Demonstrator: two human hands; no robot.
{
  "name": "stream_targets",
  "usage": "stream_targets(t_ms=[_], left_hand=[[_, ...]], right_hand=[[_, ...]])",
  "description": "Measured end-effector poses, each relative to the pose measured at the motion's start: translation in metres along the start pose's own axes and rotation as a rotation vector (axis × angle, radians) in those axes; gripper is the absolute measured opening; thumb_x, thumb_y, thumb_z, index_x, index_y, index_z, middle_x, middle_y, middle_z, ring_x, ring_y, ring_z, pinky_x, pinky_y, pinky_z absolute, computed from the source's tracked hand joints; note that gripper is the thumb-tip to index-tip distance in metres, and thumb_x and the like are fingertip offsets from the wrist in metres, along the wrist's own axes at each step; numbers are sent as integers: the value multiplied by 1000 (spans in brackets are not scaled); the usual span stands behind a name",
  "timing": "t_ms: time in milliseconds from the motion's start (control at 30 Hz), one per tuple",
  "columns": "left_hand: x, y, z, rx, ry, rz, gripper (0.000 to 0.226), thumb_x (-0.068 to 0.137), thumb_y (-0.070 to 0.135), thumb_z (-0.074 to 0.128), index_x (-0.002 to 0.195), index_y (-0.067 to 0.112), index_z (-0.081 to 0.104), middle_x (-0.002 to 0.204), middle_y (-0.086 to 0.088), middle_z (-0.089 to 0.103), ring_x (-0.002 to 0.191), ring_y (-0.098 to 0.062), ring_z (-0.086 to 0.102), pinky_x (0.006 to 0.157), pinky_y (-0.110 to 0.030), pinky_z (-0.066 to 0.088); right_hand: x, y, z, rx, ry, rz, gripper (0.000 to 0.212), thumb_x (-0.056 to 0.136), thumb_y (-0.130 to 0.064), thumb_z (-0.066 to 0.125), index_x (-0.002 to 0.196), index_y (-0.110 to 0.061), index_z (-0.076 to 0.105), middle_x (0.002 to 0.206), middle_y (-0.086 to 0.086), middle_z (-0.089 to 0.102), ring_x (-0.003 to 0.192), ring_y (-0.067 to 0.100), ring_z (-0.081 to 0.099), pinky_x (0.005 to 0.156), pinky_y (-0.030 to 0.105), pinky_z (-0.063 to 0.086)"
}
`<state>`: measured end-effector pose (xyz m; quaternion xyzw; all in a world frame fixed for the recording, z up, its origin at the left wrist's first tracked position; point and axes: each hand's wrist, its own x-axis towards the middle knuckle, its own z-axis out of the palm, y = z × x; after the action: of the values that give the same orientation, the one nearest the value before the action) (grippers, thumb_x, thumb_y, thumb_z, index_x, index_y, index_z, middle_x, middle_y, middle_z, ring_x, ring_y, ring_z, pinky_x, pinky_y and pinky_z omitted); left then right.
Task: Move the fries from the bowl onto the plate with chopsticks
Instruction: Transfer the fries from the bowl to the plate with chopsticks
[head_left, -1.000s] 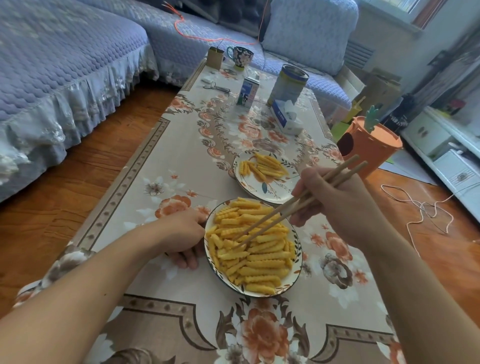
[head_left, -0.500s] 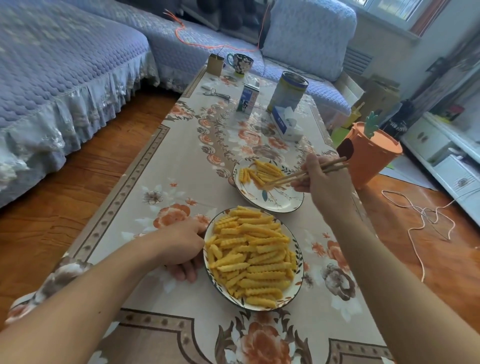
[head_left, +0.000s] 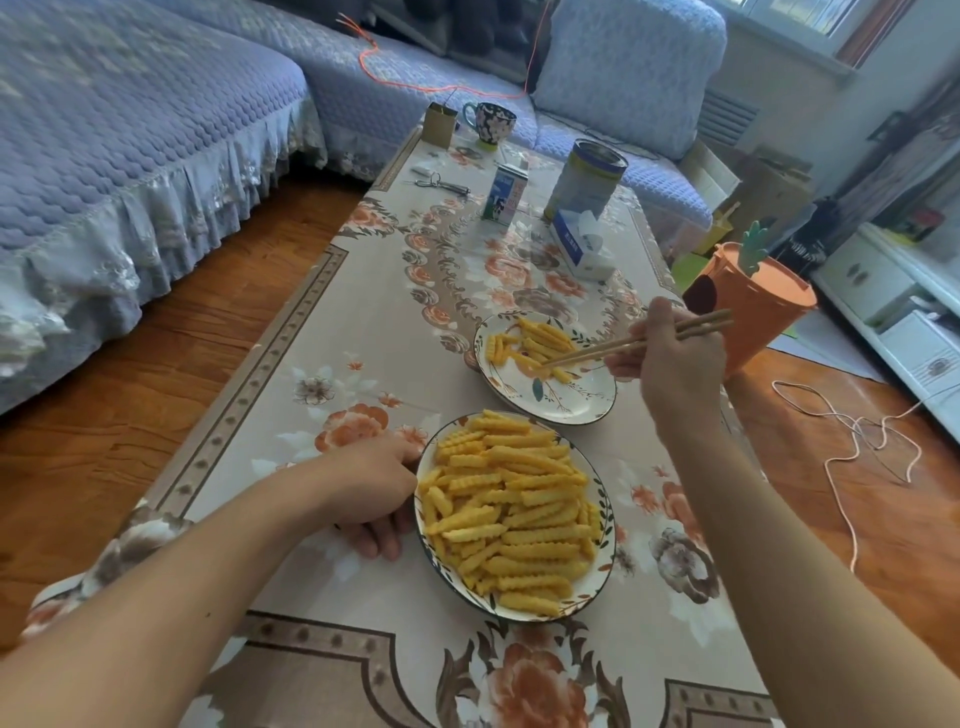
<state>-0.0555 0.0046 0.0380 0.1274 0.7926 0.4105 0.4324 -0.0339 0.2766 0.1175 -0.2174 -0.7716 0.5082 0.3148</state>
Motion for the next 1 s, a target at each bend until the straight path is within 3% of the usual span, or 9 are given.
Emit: stream_targets(t_ms=[133,233,433,667,900,1000], left_hand=[[0,-1,0,5,8,-3,20,97,28,58,113,23,69,82,-12,71,61,-25,73,63,-40,64],[0,0,1,8,10,-1,20,96,30,60,112,24,70,82,-11,70,61,-25,73,61,-39,64],[-3,-1,3,18,24,14,18,96,29,61,110,24,70,82,-12,71,61,-24,73,59,-36,62],[-1,-2,3,15,23,8,18,97,25,58,111,23,69,83,-12,72,62,-25,74,59,-36,62],[4,-4,3,26,23,-3,22,98,21,52,115,21,67,86,-12,72,61,-25,74,58,-37,62],[7,-6,3,28,32,-13,27,98,16,45,116,20,65,88,-14,72,63,-27,75,58,-39,62]], right_hand=[[-31,-40,-35,171,-202,27,41,105,-32,50,81,-2,65,63,14,70,55,30,70,58,39,64],[-59,-54,-48,127,-403,50,46,97,-38,51,83,4,64,64,21,68,57,38,69,58,42,63],[-86,-58,-48,-21,-508,0,38,100,-24,52,85,8,65,62,18,69,54,34,70,55,37,63],[-59,-58,-55,45,-270,-18,33,103,-25,52,89,0,67,67,14,71,59,32,72,58,37,64],[-14,-13,-4,7,-82,59,33,105,-29,57,88,-3,69,77,23,73,61,26,74,62,35,65],[-3,-2,20,32,-5,77,35,103,-32,59,85,-5,68,70,18,73,63,29,75,65,39,64]])
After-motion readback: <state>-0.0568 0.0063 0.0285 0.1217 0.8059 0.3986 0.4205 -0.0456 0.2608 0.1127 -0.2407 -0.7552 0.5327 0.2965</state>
